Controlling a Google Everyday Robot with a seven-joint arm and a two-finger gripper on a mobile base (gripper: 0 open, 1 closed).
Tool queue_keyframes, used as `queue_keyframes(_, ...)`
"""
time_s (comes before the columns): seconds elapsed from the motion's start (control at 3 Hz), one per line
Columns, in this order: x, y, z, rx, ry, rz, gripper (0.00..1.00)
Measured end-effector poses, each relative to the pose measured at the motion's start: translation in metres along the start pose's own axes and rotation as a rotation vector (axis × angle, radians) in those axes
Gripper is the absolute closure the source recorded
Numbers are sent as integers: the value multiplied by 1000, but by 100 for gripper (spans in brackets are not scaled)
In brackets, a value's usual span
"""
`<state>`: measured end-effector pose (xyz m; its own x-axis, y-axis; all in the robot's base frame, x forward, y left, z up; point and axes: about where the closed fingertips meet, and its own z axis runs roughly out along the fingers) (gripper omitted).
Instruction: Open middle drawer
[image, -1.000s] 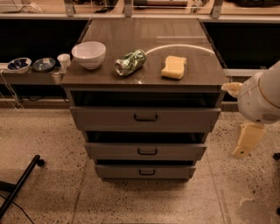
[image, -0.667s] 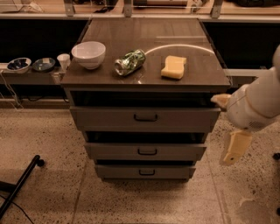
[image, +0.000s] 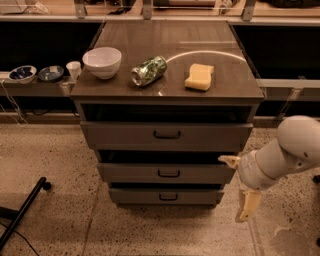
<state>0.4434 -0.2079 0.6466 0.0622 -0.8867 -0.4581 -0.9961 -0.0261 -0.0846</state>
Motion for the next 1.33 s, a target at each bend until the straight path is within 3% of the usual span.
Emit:
queue_keyframes(0.67,11,-3,40,-53,-35,-18,0)
queue_keyframes(1.0,39,-28,102,-6,-45,63,0)
queue_keyframes(1.33,53,-57,148,106,-107,91,0)
